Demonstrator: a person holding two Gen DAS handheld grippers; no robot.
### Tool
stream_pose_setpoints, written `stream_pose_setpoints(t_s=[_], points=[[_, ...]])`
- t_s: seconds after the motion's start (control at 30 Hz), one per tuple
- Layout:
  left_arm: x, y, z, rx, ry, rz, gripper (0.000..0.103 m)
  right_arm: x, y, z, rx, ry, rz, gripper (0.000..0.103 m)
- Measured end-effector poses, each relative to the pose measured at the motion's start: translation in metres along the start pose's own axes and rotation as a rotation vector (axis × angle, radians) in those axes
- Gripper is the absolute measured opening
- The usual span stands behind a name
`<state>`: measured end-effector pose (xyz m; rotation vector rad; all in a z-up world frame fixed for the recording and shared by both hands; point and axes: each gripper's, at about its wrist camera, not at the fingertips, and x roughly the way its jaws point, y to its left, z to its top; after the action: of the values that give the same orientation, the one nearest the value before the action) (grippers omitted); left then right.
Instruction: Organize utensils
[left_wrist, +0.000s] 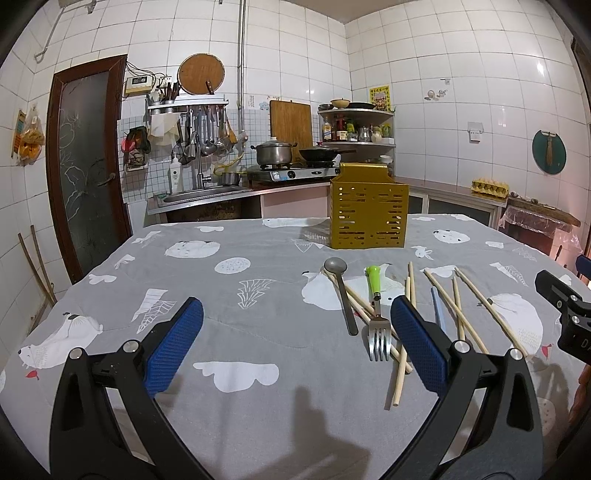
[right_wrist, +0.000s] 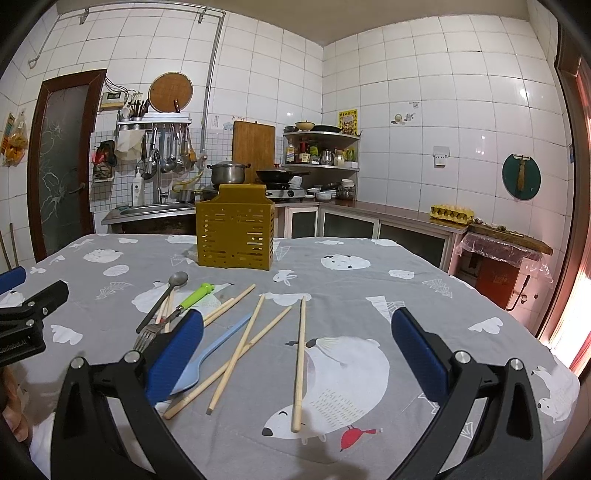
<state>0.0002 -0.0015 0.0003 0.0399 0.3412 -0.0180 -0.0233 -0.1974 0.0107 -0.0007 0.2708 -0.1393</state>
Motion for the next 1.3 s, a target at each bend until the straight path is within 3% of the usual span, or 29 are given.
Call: stream_pose_setpoints(t_s=[1.3], points=[[-0.0007,-0.0015,-0.001,0.002,-0.003,0.001,0.098,-0.0008,-0.0025,-0.0004,0.0,-0.005,-0.01,0.099]])
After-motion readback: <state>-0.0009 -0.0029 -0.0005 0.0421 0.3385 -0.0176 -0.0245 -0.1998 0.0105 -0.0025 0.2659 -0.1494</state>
